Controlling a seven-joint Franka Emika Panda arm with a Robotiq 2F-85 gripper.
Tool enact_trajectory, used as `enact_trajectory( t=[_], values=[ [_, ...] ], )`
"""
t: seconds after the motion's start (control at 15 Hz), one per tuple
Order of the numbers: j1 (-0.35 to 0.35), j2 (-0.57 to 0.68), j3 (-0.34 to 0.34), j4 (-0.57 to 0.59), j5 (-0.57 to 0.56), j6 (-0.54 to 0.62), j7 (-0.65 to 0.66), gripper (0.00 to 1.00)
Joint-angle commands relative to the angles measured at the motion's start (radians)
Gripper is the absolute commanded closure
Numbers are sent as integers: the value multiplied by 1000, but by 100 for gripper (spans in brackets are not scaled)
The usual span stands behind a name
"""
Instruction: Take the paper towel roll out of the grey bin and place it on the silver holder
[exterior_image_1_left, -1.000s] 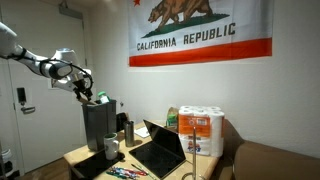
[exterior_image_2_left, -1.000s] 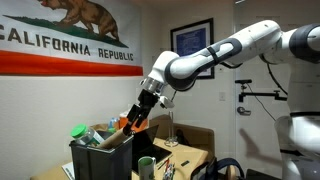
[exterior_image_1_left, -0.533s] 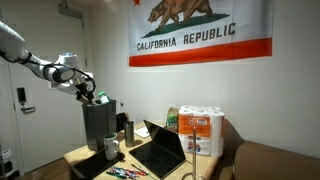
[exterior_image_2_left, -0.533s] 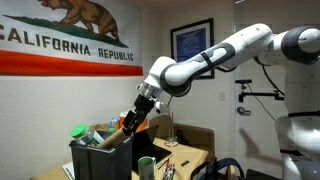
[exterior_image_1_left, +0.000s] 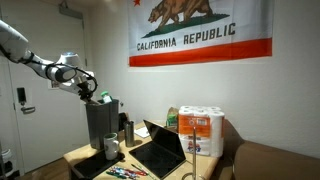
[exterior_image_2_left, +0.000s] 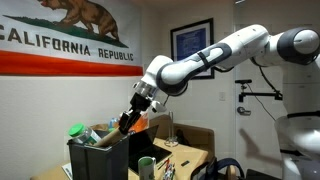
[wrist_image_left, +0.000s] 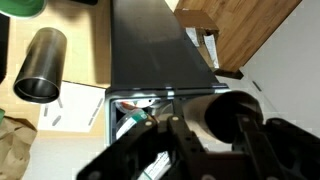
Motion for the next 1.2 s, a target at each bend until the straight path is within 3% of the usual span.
enact_trajectory(
  t=[0.0,0.8,1.13],
  values=[
    [-7,6,9,17,-15,9,-14,95],
    [-7,-93,4,17,-64,-37,-20,95],
    [-6,-105,-12,123,-29,-237,-94,95]
  ],
)
